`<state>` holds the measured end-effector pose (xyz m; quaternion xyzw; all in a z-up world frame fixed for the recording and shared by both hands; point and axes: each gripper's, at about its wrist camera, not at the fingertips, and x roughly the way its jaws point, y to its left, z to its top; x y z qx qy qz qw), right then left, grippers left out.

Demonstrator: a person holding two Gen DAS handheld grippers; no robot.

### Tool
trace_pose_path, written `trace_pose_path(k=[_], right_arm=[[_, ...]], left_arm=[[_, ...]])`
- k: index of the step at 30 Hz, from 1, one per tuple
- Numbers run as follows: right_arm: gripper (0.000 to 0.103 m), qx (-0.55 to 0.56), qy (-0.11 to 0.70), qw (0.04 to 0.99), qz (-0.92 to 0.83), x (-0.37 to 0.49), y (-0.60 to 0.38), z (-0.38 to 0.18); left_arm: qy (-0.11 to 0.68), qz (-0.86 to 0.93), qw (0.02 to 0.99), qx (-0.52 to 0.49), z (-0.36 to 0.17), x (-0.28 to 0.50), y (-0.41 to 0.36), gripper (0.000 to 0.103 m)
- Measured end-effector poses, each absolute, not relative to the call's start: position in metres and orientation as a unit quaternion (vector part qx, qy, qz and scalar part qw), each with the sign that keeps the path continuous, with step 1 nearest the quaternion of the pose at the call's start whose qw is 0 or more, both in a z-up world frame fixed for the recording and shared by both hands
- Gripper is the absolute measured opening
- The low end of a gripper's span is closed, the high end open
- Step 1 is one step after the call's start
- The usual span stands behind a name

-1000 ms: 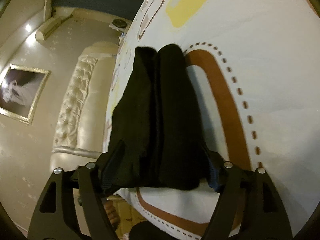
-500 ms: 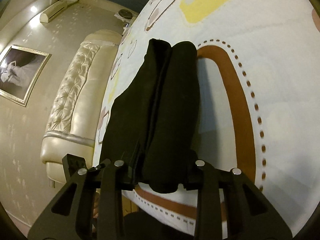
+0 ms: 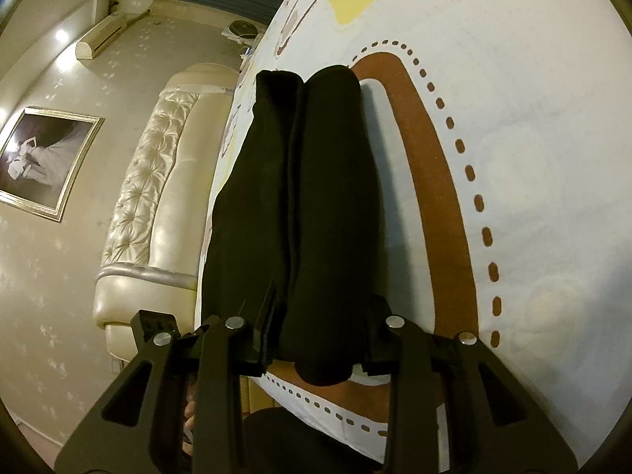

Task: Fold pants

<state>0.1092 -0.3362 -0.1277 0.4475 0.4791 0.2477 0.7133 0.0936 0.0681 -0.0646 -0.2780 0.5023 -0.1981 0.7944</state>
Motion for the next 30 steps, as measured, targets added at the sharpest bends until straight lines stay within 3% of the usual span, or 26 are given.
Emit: trace_pose_path(k=[1, 3, 6, 9, 13, 15, 20, 30], right_arm=[[0.032, 0.449, 0.479, 0.712, 0.249, 0.109, -0.336, -0.127], [0.035, 0.457, 0.476, 0.708, 0.250, 0.109, -0.337, -0.127], [0.042, 0.466, 0.473, 0.704, 0.254, 0.107, -0.339, -0.125], [0.050, 0.472, 0.470, 0.701, 0.254, 0.102, -0.342, -0.121], [0.063, 0.465, 0.470, 0.707, 0.251, 0.089, -0.352, -0.113], [0.066, 0.457, 0.475, 0.713, 0.240, 0.085, -0.355, -0.109], [0.079, 0.382, 0.482, 0.768, 0.178, 0.064, -0.357, -0.089], [0.084, 0.204, 0.464, 0.859, 0.065, 0.043, -0.307, -0.048]], left_arm=[[0.502, -0.198, 0.794, -0.278, -0.064, 0.094, 0.067, 0.050], [0.501, -0.191, 0.797, -0.277, -0.064, 0.093, 0.067, 0.064], [0.494, -0.172, 0.810, -0.266, -0.060, 0.088, 0.067, 0.076], [0.489, -0.151, 0.828, -0.230, -0.052, 0.082, 0.062, 0.081], [0.477, -0.124, 0.850, -0.186, -0.041, 0.072, 0.056, 0.083], [0.466, -0.101, 0.864, -0.163, -0.034, 0.063, 0.053, 0.084], [0.439, -0.056, 0.891, -0.100, -0.016, 0.042, 0.043, 0.085], [0.373, -0.018, 0.921, -0.108, 0.015, 0.009, 0.042, 0.085]])
